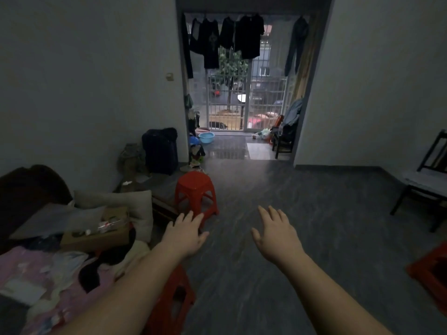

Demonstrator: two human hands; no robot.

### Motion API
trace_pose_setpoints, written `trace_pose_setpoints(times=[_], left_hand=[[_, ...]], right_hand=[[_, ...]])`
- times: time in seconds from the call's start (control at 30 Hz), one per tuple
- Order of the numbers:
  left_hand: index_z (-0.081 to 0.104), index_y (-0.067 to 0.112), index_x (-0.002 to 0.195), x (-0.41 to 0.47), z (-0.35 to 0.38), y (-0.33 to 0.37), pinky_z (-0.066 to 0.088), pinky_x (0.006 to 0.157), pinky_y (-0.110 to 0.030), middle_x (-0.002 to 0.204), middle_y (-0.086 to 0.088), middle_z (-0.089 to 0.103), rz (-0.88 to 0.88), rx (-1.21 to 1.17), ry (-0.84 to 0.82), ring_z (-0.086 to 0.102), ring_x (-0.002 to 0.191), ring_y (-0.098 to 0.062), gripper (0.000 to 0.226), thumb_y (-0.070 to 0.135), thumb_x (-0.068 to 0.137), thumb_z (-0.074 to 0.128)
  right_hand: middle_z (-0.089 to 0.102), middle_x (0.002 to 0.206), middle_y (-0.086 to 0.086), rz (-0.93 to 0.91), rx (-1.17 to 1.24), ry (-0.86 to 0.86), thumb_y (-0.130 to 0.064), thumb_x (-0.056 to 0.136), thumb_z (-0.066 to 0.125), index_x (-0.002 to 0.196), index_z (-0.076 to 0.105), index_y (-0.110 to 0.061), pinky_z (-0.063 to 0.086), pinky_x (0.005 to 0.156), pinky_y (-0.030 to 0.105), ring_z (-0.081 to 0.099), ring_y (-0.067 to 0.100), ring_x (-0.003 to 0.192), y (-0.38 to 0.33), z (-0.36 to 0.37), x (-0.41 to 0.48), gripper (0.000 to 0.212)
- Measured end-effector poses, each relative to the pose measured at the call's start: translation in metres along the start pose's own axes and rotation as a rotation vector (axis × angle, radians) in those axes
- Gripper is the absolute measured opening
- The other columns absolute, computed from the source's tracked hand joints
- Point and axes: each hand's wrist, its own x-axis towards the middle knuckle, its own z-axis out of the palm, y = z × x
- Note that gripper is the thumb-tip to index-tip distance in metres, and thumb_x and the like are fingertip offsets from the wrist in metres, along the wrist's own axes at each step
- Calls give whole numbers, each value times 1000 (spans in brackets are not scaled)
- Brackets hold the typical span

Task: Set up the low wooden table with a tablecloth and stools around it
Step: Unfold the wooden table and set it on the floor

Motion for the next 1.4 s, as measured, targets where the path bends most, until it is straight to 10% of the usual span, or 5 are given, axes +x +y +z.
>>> trace_pose_setpoints(times=[0.5,1.4], left_hand=[[15,32,157,256,27,-9,20,119,-51,165,-5,14,-57,-87,-99,15,150,-31,71,61,96,37],[37,15,148,592,87,-308,32,112,-47,148,-13,42,-631,-250,-201,38,135,-34,58,47,99,43]], right_hand=[[17,164,4,-36,5,-101,-53,97,41,157,15,-25,22,119,47,9,28,151,29,66,261,71],[32,157,12,-572,0,-491,-42,94,53,152,32,-17,24,118,44,24,32,146,-168,318,748,66]])
